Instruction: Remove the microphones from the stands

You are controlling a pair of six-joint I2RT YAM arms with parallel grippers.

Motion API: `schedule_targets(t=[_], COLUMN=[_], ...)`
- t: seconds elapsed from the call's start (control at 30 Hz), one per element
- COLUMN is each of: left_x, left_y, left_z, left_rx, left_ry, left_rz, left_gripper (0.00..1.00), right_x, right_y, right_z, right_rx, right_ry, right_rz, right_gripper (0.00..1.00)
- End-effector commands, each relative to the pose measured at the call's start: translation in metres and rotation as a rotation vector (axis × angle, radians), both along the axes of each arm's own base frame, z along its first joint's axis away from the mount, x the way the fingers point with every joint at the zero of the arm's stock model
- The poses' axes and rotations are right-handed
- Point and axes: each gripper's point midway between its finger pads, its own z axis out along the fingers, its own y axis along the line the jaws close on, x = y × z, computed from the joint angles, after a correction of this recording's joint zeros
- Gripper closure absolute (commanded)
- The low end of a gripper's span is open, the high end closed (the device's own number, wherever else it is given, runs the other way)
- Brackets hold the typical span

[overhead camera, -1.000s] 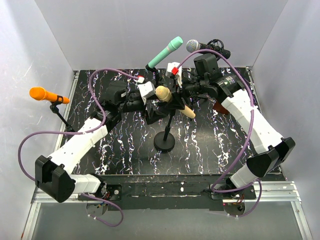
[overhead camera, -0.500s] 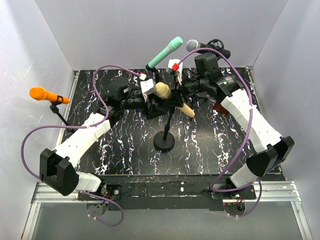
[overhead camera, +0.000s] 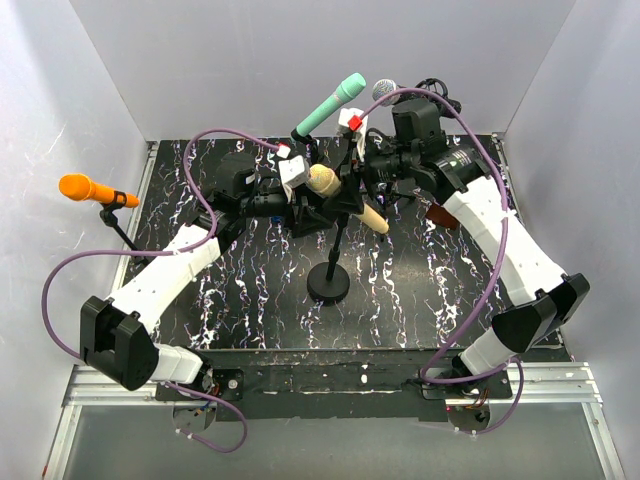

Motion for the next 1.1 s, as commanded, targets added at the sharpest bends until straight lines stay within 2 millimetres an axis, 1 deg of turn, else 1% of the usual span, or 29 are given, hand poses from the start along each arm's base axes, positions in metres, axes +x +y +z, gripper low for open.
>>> schedule_targets(t=[0.0,0.1,0.17,0.5,0.53,0.57,0.6,0.67,0.73,0.8,0.9,1.0,1.07], left_x=[0.005,0.006,0.006,0.008,0.008,0.009,0.010,0.016,0.020,0.020,0.019,0.019,0.018], left_y=[0.000,0.000,0.000,0.000,0.000,0.000,0.001,0.002,0.002,0.000,-0.002,-0.004,-0.005], left_z=[0.014,0.014,0.014,0.013,0.013,0.012,0.011,0.007,0.007,0.008,0.005,0.004,0.002], left_rx=[-0.017,-0.019,-0.018,-0.015,-0.015,-0.015,-0.015,-0.012,-0.021,-0.036,-0.041,-0.043,-0.038], left_ry=[-0.032,-0.027,-0.025,-0.037,-0.036,-0.033,-0.026,0.013,0.041,0.052,0.059,0.060,0.075], left_rz=[0.006,0.005,0.005,0.001,0.003,0.005,0.014,0.059,0.088,0.084,0.065,0.044,0.023], left_gripper=[0.51,0.51,0.51,0.50,0.49,0.48,0.44,0.32,0.23,0.20,0.21,0.27,0.34], right_x=[-0.002,0.000,0.003,0.011,0.011,0.012,0.012,0.013,0.013,0.013,0.012,0.013,0.013], right_y=[0.007,0.009,0.011,0.014,0.015,0.015,0.015,0.015,0.015,0.015,0.014,0.014,0.014], right_z=[0.038,0.046,0.045,0.032,0.032,0.032,0.033,0.035,0.039,0.041,0.045,0.045,0.044], right_rx=[0.088,0.108,0.105,0.071,0.070,0.069,0.071,0.074,0.081,0.087,0.095,0.095,0.095], right_ry=[-0.061,-0.088,-0.083,-0.054,-0.055,-0.059,-0.066,-0.077,-0.092,-0.095,-0.102,-0.105,-0.105], right_rz=[0.033,0.031,0.033,0.016,0.015,0.013,0.012,0.009,0.010,0.009,0.011,0.010,0.010], right_gripper=[0.23,0.28,0.33,0.34,0.37,0.46,0.53,0.62,0.67,0.71,0.73,0.74,0.75])
